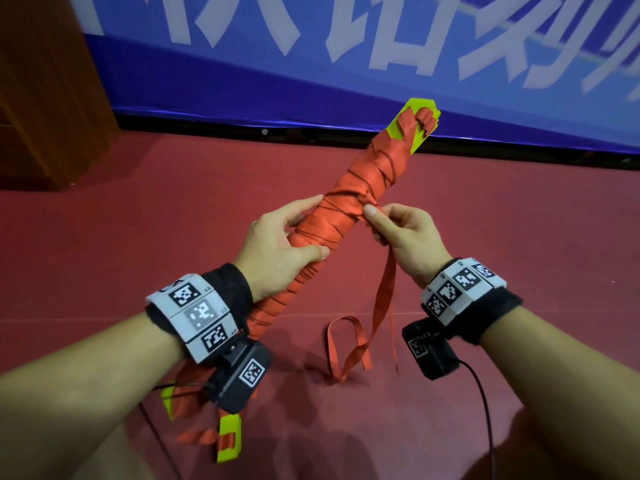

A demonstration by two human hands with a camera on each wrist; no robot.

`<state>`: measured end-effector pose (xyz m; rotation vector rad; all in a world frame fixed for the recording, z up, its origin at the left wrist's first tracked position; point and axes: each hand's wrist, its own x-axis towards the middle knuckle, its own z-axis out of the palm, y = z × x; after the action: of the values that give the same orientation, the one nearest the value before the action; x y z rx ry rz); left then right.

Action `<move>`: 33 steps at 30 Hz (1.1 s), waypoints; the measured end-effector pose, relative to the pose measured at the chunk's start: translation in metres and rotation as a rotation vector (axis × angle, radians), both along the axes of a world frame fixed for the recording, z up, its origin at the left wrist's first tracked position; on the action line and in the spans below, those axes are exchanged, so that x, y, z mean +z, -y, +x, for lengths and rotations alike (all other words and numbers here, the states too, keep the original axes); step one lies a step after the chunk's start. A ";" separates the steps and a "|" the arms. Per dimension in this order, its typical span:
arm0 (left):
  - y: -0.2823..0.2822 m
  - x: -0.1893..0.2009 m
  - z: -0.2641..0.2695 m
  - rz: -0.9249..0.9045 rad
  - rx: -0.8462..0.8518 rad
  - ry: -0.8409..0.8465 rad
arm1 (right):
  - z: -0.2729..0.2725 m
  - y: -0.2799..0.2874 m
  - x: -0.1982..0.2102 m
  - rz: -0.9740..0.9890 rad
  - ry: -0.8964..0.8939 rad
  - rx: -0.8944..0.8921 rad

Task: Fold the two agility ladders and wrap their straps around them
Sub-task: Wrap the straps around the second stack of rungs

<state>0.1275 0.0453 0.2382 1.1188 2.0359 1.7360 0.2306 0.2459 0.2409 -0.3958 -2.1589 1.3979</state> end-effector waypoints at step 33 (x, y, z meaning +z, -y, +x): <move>-0.009 -0.011 0.017 -0.557 0.157 -0.535 | -0.020 0.025 -0.010 -0.279 0.082 -0.212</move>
<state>0.1445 0.0544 0.2268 1.3370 2.7395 0.8514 0.2102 0.2208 0.2312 -0.7752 -1.9203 1.5852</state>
